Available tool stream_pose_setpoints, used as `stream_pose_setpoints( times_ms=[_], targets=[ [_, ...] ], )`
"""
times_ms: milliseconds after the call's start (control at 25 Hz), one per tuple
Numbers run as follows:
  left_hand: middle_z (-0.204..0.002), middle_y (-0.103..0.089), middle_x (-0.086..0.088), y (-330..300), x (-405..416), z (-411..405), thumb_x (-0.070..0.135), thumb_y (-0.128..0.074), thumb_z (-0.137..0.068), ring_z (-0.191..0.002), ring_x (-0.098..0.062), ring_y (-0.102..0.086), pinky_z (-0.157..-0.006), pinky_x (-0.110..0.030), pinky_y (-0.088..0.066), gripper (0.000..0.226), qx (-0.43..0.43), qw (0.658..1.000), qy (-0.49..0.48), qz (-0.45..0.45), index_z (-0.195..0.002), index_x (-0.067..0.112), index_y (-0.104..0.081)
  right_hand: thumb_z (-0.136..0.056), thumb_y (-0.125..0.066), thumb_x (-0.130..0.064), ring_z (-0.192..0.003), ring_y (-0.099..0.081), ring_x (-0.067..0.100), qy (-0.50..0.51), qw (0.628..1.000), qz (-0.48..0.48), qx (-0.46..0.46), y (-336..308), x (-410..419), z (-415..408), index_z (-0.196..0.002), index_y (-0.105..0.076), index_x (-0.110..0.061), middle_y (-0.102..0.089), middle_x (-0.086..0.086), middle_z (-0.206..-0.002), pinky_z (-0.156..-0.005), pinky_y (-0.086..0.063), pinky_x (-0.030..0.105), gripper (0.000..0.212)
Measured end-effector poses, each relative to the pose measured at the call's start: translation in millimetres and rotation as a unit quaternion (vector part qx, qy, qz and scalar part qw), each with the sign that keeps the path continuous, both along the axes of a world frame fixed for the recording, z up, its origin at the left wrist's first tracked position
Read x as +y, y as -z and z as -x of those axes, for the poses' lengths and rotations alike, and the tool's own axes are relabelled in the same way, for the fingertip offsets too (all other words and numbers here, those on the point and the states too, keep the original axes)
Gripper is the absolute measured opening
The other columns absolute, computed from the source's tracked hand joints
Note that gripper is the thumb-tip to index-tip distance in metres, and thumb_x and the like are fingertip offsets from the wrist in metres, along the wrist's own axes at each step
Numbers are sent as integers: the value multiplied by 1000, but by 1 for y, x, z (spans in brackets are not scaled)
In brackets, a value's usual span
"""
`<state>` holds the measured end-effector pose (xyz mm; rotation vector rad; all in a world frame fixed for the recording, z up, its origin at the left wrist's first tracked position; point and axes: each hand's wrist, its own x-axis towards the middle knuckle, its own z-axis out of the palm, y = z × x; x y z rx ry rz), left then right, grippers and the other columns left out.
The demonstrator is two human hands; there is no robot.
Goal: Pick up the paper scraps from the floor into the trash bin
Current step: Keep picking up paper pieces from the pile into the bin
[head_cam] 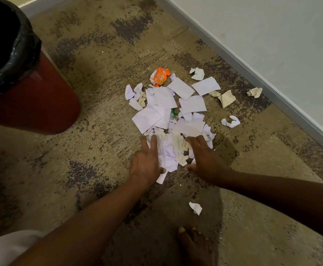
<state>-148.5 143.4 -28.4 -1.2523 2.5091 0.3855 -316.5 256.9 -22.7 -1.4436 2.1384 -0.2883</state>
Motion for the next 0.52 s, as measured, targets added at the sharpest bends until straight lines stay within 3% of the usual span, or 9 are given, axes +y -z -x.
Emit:
stream_pose_setpoints(
  times_ms=[120,280,400,520],
  targets=[
    [-155,-13,-17,4,-7,-2,53,-88,-64,-97,-36,-69,-72,-39,-56,129,-5,999,-43,-20,-154,18,-2,-67,-85,-24,-90,-64,26,-40,999,-21,22,2,-20,-2,-148,-15,-22,-33,7,-137,-70,-55,37,107],
    [-156,-16,-17,6,-19,-1,50,-85,-70,-113,-36,-64,-82,-42,-55,128,-18,998,-33,-56,-156,12,2,-68,-86,-24,-107,-61,36,-74,994,-53,66,11,-44,-10,-152,-3,-21,-25,13,-148,-80,-55,43,118],
    [-158,-17,-19,10,-22,3,43,-85,-74,-119,-37,-60,-89,-44,-53,123,-8,997,-17,-81,-157,13,0,-67,-87,-21,-115,-56,38,-89,991,-62,72,13,-63,-16,-152,-5,-17,-26,18,-148,-84,-54,42,119],
    [-153,-24,-17,10,-22,5,32,-84,-78,-115,-36,-61,-90,-42,-54,102,29,993,-44,-104,-154,15,-18,-69,-86,-18,-98,-64,37,-109,988,-67,86,14,-73,-19,-147,-18,-12,-29,18,-142,-76,-55,39,104]
  ],
)
